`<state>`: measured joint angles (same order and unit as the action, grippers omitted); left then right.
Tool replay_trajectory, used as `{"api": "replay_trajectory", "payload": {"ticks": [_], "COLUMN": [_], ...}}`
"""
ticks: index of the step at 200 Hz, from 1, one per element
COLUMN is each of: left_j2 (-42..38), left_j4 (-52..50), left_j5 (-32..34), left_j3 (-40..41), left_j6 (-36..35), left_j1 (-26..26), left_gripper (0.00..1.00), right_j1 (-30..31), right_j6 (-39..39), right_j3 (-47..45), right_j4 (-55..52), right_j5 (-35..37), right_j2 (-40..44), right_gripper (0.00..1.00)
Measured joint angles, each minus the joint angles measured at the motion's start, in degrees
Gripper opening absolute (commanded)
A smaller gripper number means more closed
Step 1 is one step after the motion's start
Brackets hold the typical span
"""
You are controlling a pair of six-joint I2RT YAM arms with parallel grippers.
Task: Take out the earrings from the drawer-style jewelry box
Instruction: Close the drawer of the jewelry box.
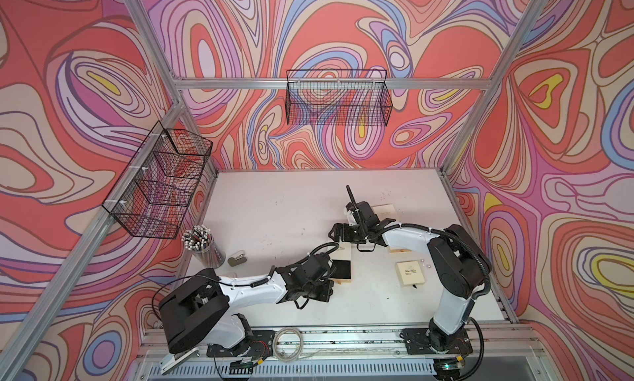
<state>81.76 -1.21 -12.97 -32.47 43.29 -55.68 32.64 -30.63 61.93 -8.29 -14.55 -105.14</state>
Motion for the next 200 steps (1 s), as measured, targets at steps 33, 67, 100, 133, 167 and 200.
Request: {"api": "replay_trajectory", "payload": {"ticks": [33, 67, 100, 133, 167, 200], "left_j2": [2.64, 4.46, 5.62, 7.58, 9.35, 10.49], "left_j4": [4.37, 7.10, 8.28, 8.74, 8.74, 8.52], "left_j5": [2.62, 5.11, 7.28, 9.51, 11.87, 14.01], "left_j3": [-0.13, -0.66, -1.62, -2.67, -4.72, -7.08], "left_j6": [1.11, 1.79, 1.99, 1.97, 1.88, 1.20], "left_j1": [-0.37, -0.55, -0.55, -0.63, -0.63, -0.66], "left_gripper": [0.00, 0.00, 0.00, 0.00, 0.00, 0.00], "right_j1": [0.00, 0.00, -0.07, -0.31, -0.35, -0.39], "right_j6": [0.74, 1.62, 2.32, 3.02, 3.69, 4.11], "right_j3": [0.00, 0.00, -0.04, -0.52, -1.27, -2.08], "right_j4": [-0.07, -0.28, -0.26, -0.20, -0.07, 0.15], "right_j5": [-1.38, -2.19, -2.45, -2.67, -2.86, -2.89], "right_j2": [0.00, 0.00, 0.00, 0.00, 0.02, 0.24], "right_gripper": [0.97, 0.96, 0.95, 0.94, 0.94, 0.93]}}
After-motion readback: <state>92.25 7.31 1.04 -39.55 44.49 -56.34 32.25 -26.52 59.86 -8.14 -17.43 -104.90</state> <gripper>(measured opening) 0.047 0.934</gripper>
